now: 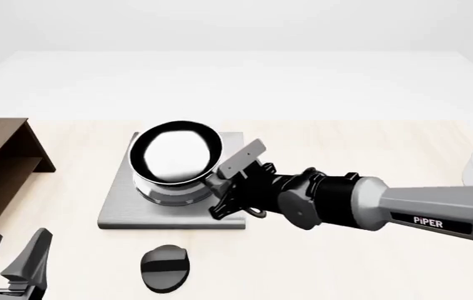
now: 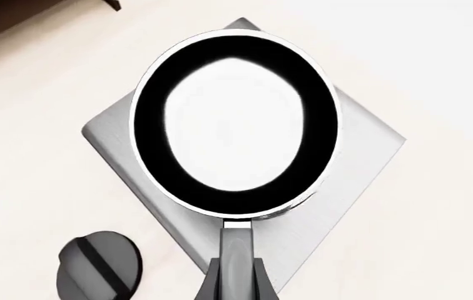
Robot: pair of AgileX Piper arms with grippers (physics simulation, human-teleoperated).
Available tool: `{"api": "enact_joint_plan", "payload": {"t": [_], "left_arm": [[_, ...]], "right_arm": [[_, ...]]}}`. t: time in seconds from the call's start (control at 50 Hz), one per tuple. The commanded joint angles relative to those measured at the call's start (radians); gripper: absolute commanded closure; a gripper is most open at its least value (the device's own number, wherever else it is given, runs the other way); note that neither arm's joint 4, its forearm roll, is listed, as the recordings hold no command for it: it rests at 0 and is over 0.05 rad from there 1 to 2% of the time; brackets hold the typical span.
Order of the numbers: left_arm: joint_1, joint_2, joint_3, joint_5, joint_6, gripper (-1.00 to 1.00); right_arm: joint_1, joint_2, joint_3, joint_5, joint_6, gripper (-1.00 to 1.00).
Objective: Turn on the stove and put the frying pan on it.
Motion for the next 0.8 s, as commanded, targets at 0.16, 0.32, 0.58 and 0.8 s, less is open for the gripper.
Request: {"api": "enact_joint_plan", "payload": {"t": [0.16,0.32,0.58,0.8], "left_arm": [[-0.001,-0.012,0.0,0.003,-0.002,-1.0],[-0.001,-0.012,0.0,0.003,-0.001,-1.0],[0.0,-0.012,0.0,0.003,-0.001,-1.0],[0.0,-0.012,0.0,0.003,-0.002,-1.0]], "right_arm": [[0.018,0.05,-0.071,-0.012,0.008,1.0],[0.014,0.07,-0.08,-0.019,0.005,1.0],[0.001,0.096,-0.086,-0.037,-0.003,1.0],[-0.008,0.11,-0.09,-0.044,-0.004,1.0]]}}
